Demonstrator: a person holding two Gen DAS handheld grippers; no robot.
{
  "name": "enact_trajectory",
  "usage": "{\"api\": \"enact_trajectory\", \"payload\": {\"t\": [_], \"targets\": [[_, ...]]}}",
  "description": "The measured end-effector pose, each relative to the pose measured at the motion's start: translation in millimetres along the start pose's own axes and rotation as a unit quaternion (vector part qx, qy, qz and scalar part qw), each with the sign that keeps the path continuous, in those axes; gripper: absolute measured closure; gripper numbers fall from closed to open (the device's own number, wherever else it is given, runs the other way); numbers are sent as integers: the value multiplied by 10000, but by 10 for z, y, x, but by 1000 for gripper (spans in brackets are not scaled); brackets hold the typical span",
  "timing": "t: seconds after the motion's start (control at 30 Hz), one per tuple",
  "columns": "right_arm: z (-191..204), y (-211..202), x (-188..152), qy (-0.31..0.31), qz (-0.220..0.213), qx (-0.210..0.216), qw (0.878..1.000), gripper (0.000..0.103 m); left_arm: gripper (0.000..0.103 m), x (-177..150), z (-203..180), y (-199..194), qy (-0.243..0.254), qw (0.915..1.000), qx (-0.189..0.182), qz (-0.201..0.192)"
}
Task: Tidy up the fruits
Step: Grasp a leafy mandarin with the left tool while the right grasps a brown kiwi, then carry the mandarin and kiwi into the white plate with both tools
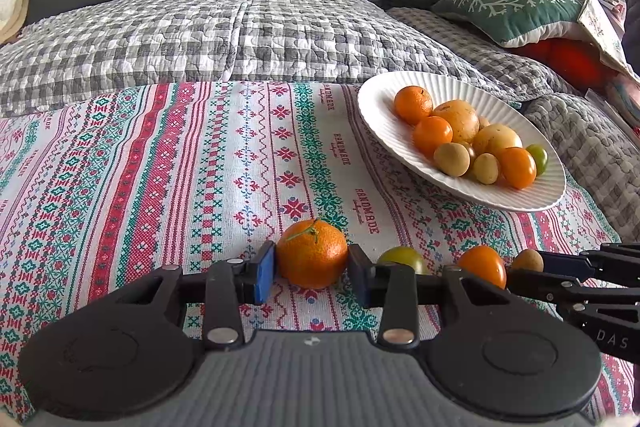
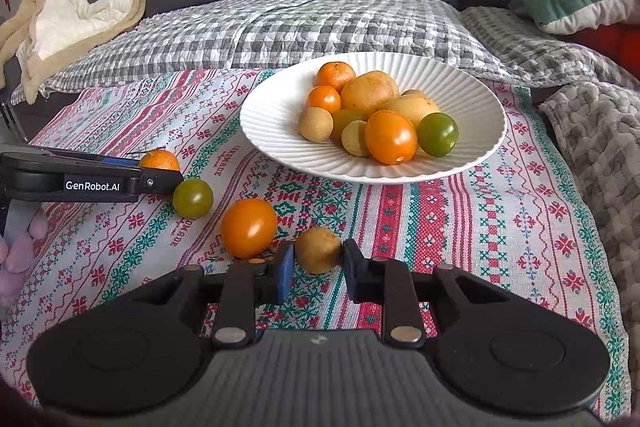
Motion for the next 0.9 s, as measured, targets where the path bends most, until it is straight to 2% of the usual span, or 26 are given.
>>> {"api": "enact_trajectory", "payload": {"t": [0.5, 0.9], "targets": [[-83, -206, 86, 216, -252, -36, 9994, 80, 69, 92, -55, -232, -97, 9998, -86, -168], [-286, -415, 280, 518, -715, -104, 9960, 80, 70, 175, -278, -354, -24, 9990, -329, -312]]}}
Point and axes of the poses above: each gripper's, at about its wrist camera, not at the fingertips, and y roughly the way its jaws point, z to its left, x to its top, the point moved 3 cm from there along y, roughly the way its jaws point, and after that the axes turned 10 degrees about x, right-handed, at the moved point
